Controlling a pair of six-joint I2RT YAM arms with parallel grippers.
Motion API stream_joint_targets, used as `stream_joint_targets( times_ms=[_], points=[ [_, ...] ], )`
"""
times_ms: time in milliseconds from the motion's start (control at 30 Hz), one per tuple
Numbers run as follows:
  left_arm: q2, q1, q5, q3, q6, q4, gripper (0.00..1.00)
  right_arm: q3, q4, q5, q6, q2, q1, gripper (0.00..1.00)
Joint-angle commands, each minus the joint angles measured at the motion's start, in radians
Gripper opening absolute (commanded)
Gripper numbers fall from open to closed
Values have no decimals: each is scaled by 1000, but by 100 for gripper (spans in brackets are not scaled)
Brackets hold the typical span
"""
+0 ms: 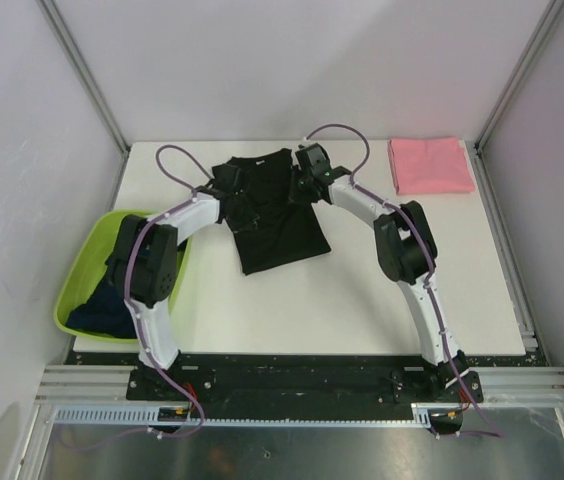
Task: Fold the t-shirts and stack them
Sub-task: Fold the folded rectangular tshirt in 1/3 of the way
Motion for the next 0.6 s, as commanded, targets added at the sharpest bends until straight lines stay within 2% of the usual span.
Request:
stream_joint_targets(
  times_ms=[0,200,567],
  points=[
    [75,7,44,99,-4,20,9,101,23,-9,-18,61,-19,18],
    [156,29,4,194,0,19,10,198,0,-21,-3,125,-40,17],
    [237,90,-111,319,57,16,14,223,-12,-25,2,160,-64,19]
  ],
)
